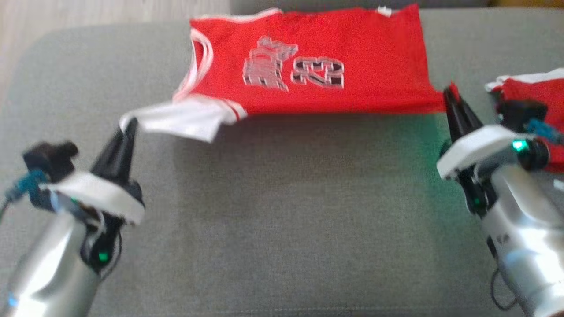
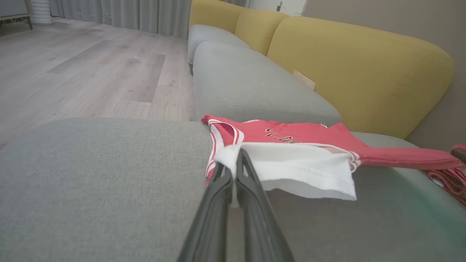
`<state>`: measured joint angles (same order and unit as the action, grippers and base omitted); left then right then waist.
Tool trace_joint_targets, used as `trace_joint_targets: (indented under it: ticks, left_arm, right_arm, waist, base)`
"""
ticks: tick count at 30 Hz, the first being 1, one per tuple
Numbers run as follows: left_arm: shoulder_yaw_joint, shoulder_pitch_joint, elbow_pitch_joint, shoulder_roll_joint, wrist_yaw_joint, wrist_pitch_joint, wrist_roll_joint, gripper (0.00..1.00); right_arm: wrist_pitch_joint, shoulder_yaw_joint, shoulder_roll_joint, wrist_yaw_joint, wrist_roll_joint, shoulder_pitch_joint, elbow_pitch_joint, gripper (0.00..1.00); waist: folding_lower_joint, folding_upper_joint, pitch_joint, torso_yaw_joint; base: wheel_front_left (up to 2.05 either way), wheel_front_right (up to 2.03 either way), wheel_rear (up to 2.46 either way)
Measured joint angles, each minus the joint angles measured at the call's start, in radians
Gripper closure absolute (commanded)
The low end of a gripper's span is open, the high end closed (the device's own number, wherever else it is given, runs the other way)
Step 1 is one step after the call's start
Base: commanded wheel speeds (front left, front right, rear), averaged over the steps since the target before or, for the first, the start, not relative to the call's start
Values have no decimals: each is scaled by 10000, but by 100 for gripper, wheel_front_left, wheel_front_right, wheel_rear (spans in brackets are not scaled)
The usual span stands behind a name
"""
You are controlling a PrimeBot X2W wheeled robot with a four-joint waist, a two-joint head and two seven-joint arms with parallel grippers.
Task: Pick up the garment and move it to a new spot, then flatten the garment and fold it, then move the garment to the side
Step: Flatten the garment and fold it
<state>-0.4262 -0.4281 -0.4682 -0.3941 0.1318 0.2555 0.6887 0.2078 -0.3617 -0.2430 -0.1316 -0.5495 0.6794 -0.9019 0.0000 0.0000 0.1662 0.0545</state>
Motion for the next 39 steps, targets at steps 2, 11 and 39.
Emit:
trace_joint_targets:
  ticks: [2, 11, 39]
  left_arm:
    - [-165, 525, 320, -98, 2, 0, -96, 100]
    - [-464, 2634, 1310, -278, -52, 0, -288, 100]
    - [-1089, 4359, 3733, -1241, -861, -1032, -821, 100]
  right_arm:
    - [-219, -128, -201, 0, -198, -449, 244, 100]
    - [-1114, -456, -880, 0, -608, -2236, 1478, 100]
    - [-5287, 1266, -2027, 0, -84, -5700, 5841, 100]
  waist:
    - [0, 0, -276, 27]
    - [0, 0, -1242, 18]
    - [-1, 0, -1803, 287]
  base:
    - [0, 0, 0]
    - [0, 0, 0]
    - [0, 0, 0]
